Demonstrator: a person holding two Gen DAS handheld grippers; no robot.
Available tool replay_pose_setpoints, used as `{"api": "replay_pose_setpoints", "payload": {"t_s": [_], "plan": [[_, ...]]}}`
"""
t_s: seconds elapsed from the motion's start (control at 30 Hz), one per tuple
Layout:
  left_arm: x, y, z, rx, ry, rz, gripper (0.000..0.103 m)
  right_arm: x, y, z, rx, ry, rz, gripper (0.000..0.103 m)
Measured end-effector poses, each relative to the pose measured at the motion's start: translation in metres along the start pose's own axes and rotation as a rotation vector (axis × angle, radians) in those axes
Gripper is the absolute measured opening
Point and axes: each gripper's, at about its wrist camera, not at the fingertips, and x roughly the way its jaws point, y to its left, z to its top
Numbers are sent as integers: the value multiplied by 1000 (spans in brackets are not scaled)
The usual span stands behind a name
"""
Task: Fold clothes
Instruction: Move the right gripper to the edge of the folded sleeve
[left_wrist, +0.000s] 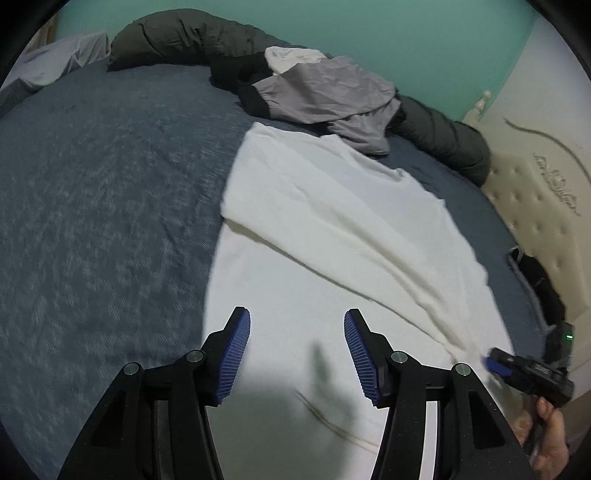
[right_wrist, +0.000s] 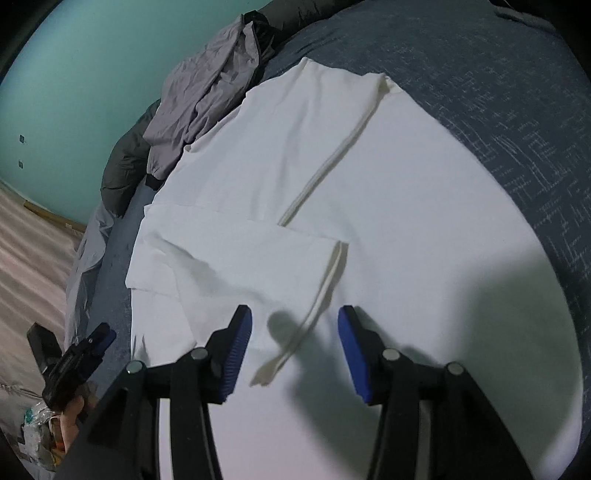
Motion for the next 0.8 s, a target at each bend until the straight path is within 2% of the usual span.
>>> {"api": "replay_pose_setpoints", "payload": {"t_s": [0.13,0.3,0.4,0.43,0.5,0.6,0.73,0.8], "plan": [[21,20,23,-13,9,35,57,4,3,2,-8,-9,1,49],[42,41,46,-78,15,15,57,6,10,4,-46,-18,5,47],[50,48,54,-98,5,2,57,9,11,5,-62,-27,6,32],[52,49,56,-105,5,-6,57,10,10,6,-62,-28,2,23],[58,51,58,-114,5,-22,55,12,8,7,-53,-30,1,12],[63,53,59,-118,9,-36,38,11,6,7,-54,-33,5,4],[64,52,59,-115,-1,-46,12,3,8,8,-65,-63,8,2],[62,52,61,-111,-13,-56,6,-5,9,9,-68,-89,11,2]]}}
